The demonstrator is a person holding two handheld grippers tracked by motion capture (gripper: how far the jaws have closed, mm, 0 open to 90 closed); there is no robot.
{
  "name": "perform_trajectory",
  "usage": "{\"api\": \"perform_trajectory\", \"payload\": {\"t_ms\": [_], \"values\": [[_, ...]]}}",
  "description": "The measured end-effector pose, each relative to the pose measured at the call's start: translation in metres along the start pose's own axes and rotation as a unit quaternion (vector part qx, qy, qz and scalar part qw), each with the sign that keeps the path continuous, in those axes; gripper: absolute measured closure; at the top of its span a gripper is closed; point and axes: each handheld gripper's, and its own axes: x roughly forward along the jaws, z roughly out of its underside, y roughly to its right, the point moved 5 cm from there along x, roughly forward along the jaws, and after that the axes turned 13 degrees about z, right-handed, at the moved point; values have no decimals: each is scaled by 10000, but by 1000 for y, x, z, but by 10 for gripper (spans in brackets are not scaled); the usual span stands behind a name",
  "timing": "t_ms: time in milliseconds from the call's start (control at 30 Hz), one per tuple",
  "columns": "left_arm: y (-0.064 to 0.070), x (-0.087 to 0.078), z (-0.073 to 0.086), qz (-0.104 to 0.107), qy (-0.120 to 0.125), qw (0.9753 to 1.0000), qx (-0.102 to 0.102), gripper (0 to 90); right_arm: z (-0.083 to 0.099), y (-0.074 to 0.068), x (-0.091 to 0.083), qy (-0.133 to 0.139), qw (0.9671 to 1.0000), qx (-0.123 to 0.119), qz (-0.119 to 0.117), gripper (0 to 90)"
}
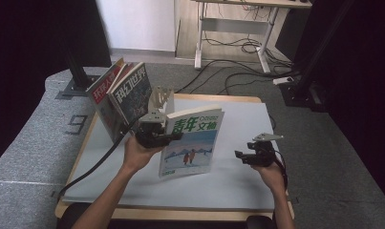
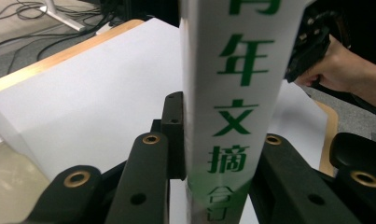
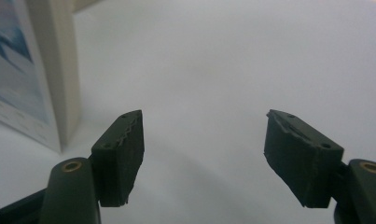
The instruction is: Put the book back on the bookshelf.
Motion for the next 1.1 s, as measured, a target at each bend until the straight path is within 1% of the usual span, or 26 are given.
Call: {"api": "perform_trajectory", "payload": {"t_ms": [100,133,167,200,233,267,300,333,467,533,633,733,800,900,933,967,1000,1067,1100], "values": [[-1,-3,-1,-33,37,10000,-8,744,7,-1,5,-114,9999,6,70,240],[-1,-7,-1,-74,70,9999,-8,744,9,-1,6,-150,9999,12,76,233],[-1,-7,-1,-74,70,9999,-8,744,11,-2,8,-177,9998,18,77,224],[-1,-10,-2,-159,80,9998,22,744,13,-2,9,-200,9998,23,89,218],[-1,-10,-2,-159,80,9998,22,744,13,-2,9,-200,9998,23,89,218],[-1,-14,-3,-261,79,9996,58,744,17,-3,11,-253,9996,27,93,212],[-1,-14,-3,-261,79,9996,58,744,19,-3,12,-274,9996,34,97,209],[-2,-17,-3,-348,82,9993,71,744,21,-3,13,-295,9995,42,101,205],[-4,-26,-3,-455,154,9988,22,744,30,-2,17,-369,9991,122,145,191],[-5,-31,-3,-537,161,9984,14,744,34,-1,19,-396,9989,180,195,179],[-7,-38,-4,-713,151,9973,5,744,39,2,21,-407,9984,230,315,140],[-9,-46,-3,-829,148,9964,-29,744,42,5,22,-381,9976,297,488,128],[-10,-51,-3,-904,151,9958,-59,744,43,5,23,-376,9971,351,553,123],[-11,-56,-4,-953,160,9953,-77,744,46,5,25,-418,9969,323,590,97],[-11,-60,-5,-1002,175,9948,-92,744,49,4,28,-501,9965,250,627,47],[-11,-60,-5,-1002,175,9948,-92,744,49,4,28,-501,9965,250,627,47],[-12,-65,-5,-1052,191,9942,-114,744,53,3,32,-640,9955,211,662,0],[-13,-70,-6,-1093,202,9937,-129,744,55,2,33,-595,9957,132,692,0],[-13,-70,-6,-1093,202,9937,-129,744,55,2,33,-595,9957,132,692,0]]}}
